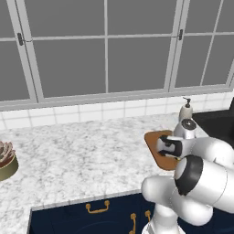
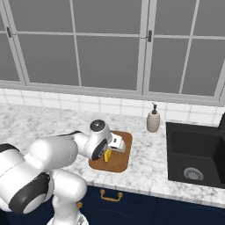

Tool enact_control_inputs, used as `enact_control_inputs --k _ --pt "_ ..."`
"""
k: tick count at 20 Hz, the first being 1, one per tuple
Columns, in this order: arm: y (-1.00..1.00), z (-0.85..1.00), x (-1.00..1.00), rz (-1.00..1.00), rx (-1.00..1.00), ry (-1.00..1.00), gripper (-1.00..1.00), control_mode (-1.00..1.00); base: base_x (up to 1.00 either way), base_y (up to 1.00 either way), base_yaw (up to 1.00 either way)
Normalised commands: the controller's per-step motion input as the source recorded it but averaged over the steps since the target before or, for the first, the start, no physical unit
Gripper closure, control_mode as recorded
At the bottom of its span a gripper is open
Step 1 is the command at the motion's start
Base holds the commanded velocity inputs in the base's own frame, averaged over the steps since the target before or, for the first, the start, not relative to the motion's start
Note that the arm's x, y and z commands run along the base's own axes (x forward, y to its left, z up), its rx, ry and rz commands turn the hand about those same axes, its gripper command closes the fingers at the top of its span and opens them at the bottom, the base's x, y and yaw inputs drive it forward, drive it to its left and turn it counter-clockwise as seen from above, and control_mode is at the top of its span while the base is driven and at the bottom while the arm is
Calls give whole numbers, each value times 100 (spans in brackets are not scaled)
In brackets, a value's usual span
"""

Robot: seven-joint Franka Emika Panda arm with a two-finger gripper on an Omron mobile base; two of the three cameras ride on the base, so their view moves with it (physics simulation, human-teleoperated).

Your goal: Pick up the sponge from the counter and clean the cutting board by briefly scrubbing or pressing down on the cutting board. Once finished, release the sponge.

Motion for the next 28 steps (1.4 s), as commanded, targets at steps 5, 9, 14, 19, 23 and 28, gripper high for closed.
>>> enact_control_inputs --k 5,9,14,19,23,28 --pt "-1 17 14 0 0 0 100 -100 0 0 0" --pt "0 1 87 0 0 -1 100 -100 0 0 0" --pt "0 0 100 0 0 -3 100 -100 0 0 0" --pt "-1 0 49 0 0 -3 100 -100 0 0 0" --pt "-19 -5 -16 0 0 -2 100 -100 0 0 0" --pt "-50 -9 -59 0 0 0 100 -100 0 0 0"
